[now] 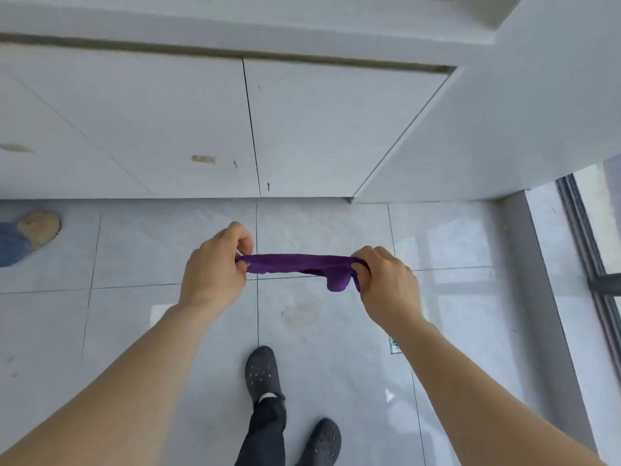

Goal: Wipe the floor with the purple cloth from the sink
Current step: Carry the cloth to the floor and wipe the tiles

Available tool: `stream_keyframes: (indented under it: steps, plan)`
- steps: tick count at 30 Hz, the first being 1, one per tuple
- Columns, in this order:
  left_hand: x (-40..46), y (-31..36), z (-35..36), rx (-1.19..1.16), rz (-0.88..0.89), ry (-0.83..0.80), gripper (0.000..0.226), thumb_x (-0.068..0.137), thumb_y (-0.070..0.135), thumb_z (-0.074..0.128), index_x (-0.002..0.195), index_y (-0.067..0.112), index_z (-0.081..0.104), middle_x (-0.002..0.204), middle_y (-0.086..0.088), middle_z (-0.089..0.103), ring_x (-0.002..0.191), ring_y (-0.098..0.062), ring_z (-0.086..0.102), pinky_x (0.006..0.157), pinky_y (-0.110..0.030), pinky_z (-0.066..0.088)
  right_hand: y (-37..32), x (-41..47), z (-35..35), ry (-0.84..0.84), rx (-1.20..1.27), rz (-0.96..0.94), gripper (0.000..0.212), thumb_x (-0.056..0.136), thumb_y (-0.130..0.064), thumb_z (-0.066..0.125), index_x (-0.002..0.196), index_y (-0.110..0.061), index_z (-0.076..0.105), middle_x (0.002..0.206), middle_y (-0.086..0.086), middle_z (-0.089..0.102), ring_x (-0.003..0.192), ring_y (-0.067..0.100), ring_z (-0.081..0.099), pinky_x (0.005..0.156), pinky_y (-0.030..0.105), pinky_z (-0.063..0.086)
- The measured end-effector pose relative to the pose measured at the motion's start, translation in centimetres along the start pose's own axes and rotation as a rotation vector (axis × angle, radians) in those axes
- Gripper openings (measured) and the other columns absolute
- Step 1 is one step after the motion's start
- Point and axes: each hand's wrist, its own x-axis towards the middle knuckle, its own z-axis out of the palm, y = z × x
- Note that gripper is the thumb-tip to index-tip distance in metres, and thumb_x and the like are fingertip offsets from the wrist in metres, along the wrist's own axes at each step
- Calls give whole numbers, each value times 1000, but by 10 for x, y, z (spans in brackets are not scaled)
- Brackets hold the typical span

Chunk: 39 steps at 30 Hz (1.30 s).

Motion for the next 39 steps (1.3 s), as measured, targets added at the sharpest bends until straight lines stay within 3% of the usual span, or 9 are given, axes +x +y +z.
stream_keyframes:
  steps: [4,11,20,25,30,36,39]
  plan:
    - [-28,-46,72,-14,-52,-56,32,84,-4,64,94,25,53,91,8,68,80,-21,66,75,-41,55,39,-31,72,-63,17,13,16,101,-19,50,95,-20,64,81,0,60,66,31,54,55,37,44]
    - [-75,-110,187,12,-97,-145,34,84,-3,65,93,27,52,88,13,66,78,-20,65,73,-41,55,108,-88,181,-144,10,11,14,101,-20,51,94,-20,63,78,-1,59,64,32,54,56,34,35]
    - [-64,-224,354,36,-118,-293,34,85,-4,60,95,27,53,97,9,68,89,-22,67,79,-40,55,190,-104,372,-212,-18,69,14,102,-19,48,99,-17,62,83,3,60,64,32,53,58,33,33]
    - [-27,-285,431,54,-78,-296,36,85,-3,60,94,31,51,98,12,66,90,-19,68,79,-40,56,223,-81,476,-104,-46,98,12,100,-15,53,95,-15,65,80,4,57,64,30,51,60,37,39]
    - [26,-325,483,33,-23,-231,34,84,-1,62,95,29,51,99,13,66,90,-20,69,78,-43,58,242,-30,554,126,-84,92,14,99,-10,52,100,-15,65,83,5,55,72,29,49,71,41,43]
    - [77,-339,516,-20,51,-79,30,83,5,64,95,28,51,95,12,66,84,-15,68,75,-41,57,256,30,584,310,-108,28,18,96,-6,58,107,-18,67,95,6,57,89,29,49,85,41,40]
    - [92,-343,522,19,108,-25,24,85,13,65,99,26,51,97,12,65,87,-18,66,75,-36,50,258,55,582,364,-86,44,26,97,-14,60,122,-19,65,115,9,58,105,30,51,96,47,41]
